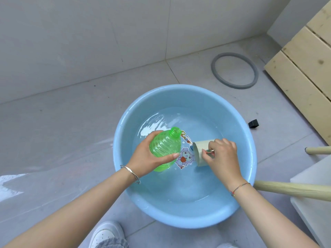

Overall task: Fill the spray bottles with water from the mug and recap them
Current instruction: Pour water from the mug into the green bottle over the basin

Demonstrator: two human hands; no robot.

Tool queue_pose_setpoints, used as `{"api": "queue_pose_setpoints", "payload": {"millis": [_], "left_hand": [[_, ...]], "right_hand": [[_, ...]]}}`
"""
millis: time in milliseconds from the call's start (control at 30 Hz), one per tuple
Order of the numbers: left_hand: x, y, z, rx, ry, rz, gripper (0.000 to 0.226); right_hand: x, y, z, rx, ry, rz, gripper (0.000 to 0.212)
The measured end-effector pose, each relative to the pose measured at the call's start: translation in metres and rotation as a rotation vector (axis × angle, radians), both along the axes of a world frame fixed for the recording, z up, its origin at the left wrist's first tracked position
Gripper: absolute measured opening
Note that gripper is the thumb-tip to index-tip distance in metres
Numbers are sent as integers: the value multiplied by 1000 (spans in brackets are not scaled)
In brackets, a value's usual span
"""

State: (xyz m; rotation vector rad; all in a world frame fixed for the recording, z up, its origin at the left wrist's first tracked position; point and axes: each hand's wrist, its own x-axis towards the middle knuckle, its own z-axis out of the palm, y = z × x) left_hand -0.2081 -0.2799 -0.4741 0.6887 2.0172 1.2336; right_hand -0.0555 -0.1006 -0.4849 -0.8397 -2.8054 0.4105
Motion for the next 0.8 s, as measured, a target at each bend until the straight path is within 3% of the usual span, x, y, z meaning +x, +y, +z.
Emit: {"api": "queue_pose_setpoints", "payload": {"millis": [200,333,433,600,800], "left_hand": [[0,-1,1,-9,12,1,67],[0,0,2,0,21,1,65],[0,0,-1,-12,17,0,77],[1,0,0,-20,46,9,60],[3,2,1,-10,48,-2,63]], "right_hand": [[10,7,10,-169,146,-180,57],[20,13,24,-372,315,-387,44],[26,15,31,-536,443,-505,45],[25,11,55,-671,621,-514,50],[19,7,85,-632,744,-468,46]]}}
